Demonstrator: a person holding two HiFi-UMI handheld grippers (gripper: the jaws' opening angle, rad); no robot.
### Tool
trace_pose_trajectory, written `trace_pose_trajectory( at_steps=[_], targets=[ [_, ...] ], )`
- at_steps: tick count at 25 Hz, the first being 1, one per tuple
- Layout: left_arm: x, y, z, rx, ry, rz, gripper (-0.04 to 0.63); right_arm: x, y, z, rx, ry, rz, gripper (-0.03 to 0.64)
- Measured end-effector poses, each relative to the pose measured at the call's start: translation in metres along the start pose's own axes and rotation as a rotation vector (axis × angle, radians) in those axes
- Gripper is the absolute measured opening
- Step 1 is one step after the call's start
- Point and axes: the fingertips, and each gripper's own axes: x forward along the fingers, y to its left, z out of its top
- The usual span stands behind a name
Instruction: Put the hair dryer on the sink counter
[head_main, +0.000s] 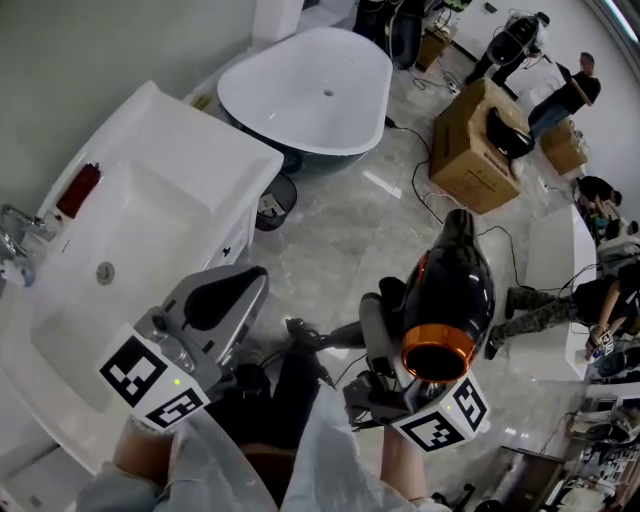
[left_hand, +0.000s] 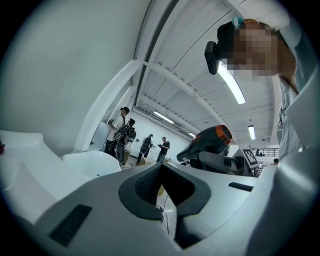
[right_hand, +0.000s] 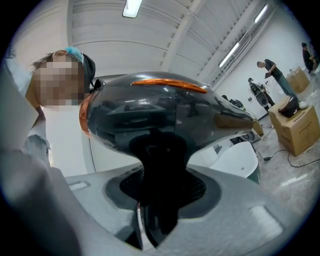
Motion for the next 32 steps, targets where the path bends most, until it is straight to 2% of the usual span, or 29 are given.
trace_pose_trajectory(
  at_steps=[9,16,19,22,26,32],
  targets=[
    [0.013,0.021,0.003,0.011,-0.02,0.103,0.003,0.03,-0.029,0.005,0.004,0.03,0.075,0.163],
    [0.048,0.028,0.013,0.011,-0.057,0.196,0.003,0.052,-0.066,0.027,0.021,0.057,0.153,0.163],
    [0.064,0.033,0.02,-0.018,-0.11,0.278,0.003,0.061,-0.085,0.036,0.023,0.089,0.2,0.163],
    [0.084,0.032,0.021,-0.051,-0.129,0.302,0.003,0.067,-0.103,0.046,0.016,0.112,0.234,0.163],
    [0.107,0.023,0.023,-0.02,-0.129,0.347,0.003,0.071,-0.121,0.058,0.008,0.141,0.305,0.163],
    [0.133,0.013,0.027,-0.001,-0.176,0.434,0.003,0.079,-0.147,0.076,0.021,0.166,0.401,0.163]
  ],
)
